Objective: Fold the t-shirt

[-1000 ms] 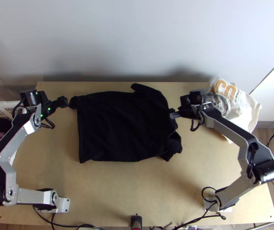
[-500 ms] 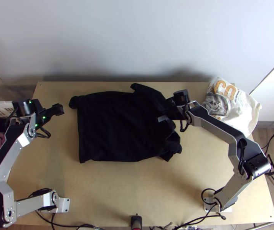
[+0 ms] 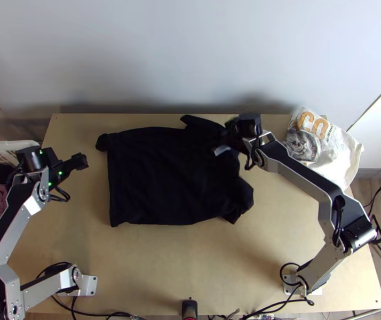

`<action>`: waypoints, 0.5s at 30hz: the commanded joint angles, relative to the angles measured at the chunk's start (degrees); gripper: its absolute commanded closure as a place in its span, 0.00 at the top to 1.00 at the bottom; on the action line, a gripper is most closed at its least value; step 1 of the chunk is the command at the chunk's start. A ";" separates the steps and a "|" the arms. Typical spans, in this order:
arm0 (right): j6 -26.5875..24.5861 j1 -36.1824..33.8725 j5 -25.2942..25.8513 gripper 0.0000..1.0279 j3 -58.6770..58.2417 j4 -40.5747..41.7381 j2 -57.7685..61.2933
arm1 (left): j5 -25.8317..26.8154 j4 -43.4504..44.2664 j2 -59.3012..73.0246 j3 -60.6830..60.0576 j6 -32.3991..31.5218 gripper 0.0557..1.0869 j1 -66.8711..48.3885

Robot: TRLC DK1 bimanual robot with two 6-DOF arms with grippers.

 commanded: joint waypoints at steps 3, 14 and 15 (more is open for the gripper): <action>-5.02 1.94 9.70 0.03 1.02 17.12 2.11 | 0.08 0.65 -1.97 -3.54 -0.22 0.96 -0.05; 2.02 1.67 9.44 0.97 -11.64 10.09 -2.98 | 0.17 -0.67 -9.61 -8.64 -0.05 0.96 -0.49; 3.33 1.50 9.08 0.97 -12.96 9.82 -5.27 | 0.17 -1.20 -10.41 -8.99 0.04 0.96 -0.93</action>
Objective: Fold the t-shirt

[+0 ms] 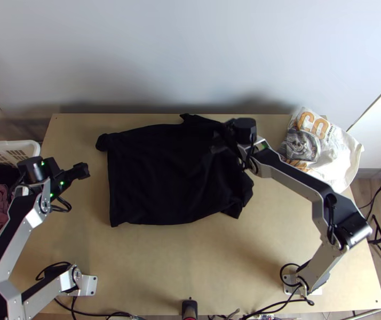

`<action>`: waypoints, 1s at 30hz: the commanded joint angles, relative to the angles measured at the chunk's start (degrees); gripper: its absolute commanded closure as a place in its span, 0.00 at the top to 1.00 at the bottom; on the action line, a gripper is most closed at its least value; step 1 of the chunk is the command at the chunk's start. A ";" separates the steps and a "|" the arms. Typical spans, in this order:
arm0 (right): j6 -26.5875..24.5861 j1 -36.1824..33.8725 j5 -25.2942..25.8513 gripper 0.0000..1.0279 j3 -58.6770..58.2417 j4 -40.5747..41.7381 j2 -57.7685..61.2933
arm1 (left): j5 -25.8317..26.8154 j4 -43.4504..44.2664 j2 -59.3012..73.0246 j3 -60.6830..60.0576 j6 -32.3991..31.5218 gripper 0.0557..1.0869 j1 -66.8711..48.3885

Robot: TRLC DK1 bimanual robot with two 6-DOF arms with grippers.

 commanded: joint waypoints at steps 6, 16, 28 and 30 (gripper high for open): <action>22.03 -6.12 -0.43 0.97 -8.99 -10.28 -20.45 | 0.04 -5.99 -11.95 -3.82 -0.60 0.96 -4.61; 24.31 -4.27 -6.14 0.94 -22.61 -28.92 -38.90 | 0.39 -17.24 -27.42 -10.14 -0.42 0.96 -9.35; 27.65 0.65 -9.30 0.95 -33.16 -38.59 -45.50 | 2.67 -24.88 -35.07 -12.87 0.81 0.96 -10.58; 29.06 0.74 -9.39 0.95 -33.60 -41.13 -45.76 | 2.76 -24.88 -34.28 -13.04 0.90 0.96 -12.43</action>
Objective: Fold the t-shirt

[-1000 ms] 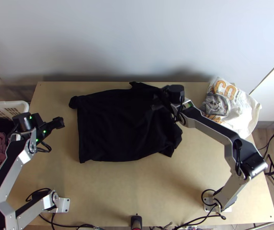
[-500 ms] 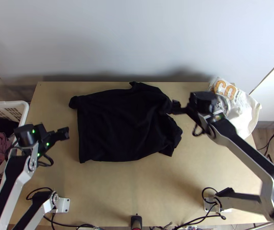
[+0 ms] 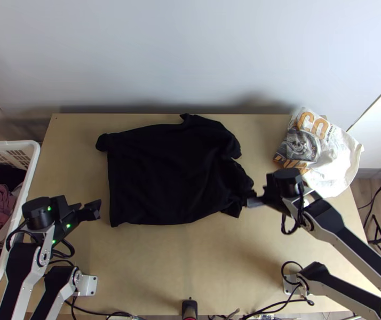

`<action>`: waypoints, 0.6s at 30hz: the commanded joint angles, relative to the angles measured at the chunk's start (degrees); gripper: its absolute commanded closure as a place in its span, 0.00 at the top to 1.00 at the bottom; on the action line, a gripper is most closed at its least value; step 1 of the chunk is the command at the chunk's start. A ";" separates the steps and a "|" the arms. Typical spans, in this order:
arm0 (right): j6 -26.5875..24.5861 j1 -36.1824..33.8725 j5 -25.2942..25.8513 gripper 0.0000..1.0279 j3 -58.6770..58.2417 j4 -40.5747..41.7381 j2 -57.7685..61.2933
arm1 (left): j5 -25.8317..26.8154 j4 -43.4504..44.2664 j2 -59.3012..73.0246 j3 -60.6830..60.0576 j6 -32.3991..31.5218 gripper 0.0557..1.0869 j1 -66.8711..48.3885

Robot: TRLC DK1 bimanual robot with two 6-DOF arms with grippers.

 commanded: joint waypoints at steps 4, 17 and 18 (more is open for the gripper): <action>3.73 1.81 -1.66 0.95 -4.03 -9.59 -2.85 | 1.08 -4.35 1.80 -1.37 -0.42 0.96 -7.43; 6.02 2.25 -1.74 0.95 -4.82 -8.98 -3.03 | 4.15 -4.00 3.12 -4.19 -4.11 0.96 -11.56; 6.10 2.25 -1.74 0.95 -4.82 -8.80 -2.94 | 4.51 -4.00 3.12 -4.19 -4.20 0.96 -12.79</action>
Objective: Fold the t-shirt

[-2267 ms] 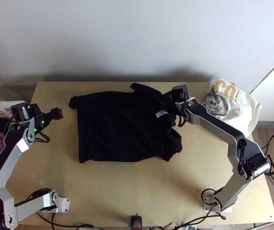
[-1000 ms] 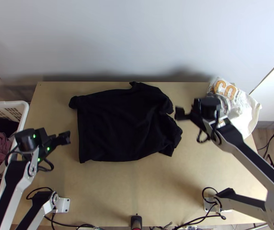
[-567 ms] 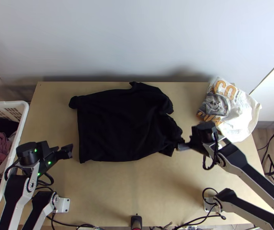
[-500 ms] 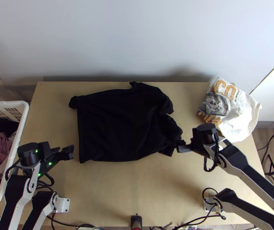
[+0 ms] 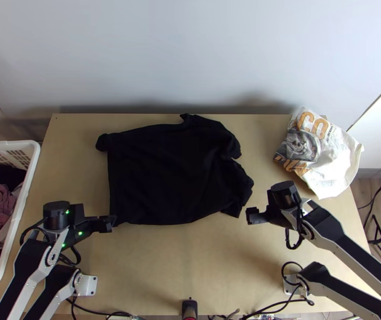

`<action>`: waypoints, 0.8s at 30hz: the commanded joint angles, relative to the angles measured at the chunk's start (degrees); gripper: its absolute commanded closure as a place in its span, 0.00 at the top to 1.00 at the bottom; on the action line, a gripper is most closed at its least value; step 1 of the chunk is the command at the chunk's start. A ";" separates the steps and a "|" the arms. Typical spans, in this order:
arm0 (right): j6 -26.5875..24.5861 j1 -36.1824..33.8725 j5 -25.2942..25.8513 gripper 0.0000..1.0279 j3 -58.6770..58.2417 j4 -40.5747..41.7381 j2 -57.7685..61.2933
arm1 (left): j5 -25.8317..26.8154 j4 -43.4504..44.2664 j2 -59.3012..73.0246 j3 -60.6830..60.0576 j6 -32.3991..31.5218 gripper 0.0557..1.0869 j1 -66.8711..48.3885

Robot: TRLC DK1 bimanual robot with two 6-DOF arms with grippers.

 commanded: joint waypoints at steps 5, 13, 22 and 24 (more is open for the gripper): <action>1.47 0.26 -0.19 0.95 -0.86 1.41 1.15 | 1.91 1.50 0.28 -0.62 -2.83 0.96 -10.64; 3.14 0.97 -0.63 0.95 -2.80 2.73 2.29 | 1.91 10.29 11.53 -0.98 -6.34 0.95 -11.08; 6.66 5.98 -1.07 0.95 -3.15 8.09 7.92 | 1.82 16.61 14.17 -1.68 -7.66 0.95 -10.55; 7.45 8.09 -1.07 0.95 -2.97 10.11 10.29 | 1.82 16.97 14.17 -1.85 -7.66 0.95 -10.29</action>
